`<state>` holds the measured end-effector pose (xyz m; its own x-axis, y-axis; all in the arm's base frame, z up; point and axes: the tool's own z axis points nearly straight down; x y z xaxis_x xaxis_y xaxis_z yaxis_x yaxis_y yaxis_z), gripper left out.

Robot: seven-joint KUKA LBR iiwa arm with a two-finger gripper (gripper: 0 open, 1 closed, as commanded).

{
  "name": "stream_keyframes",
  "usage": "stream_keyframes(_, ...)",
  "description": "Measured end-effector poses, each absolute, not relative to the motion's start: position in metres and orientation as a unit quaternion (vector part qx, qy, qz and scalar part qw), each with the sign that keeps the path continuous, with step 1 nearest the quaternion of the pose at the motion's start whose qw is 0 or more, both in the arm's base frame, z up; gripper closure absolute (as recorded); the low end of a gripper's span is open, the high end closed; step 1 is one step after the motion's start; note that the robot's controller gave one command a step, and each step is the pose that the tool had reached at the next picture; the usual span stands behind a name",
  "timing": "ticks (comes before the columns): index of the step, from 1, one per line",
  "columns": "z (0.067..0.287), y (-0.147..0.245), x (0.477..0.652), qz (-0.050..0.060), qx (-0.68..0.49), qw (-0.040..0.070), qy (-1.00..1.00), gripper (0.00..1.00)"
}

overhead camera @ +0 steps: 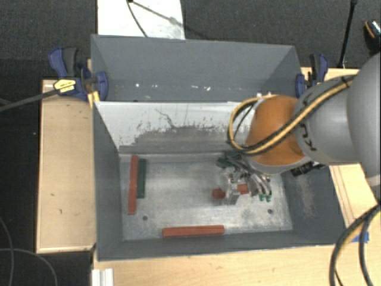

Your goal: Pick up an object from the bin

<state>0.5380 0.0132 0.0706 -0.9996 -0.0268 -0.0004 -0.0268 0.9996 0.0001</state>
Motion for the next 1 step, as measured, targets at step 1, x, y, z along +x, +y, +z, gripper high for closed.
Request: stream_keyframes(1, 0.1461, 0.0378, 0.5196, 0.001, -0.081, 0.004, 0.997, 1.00)
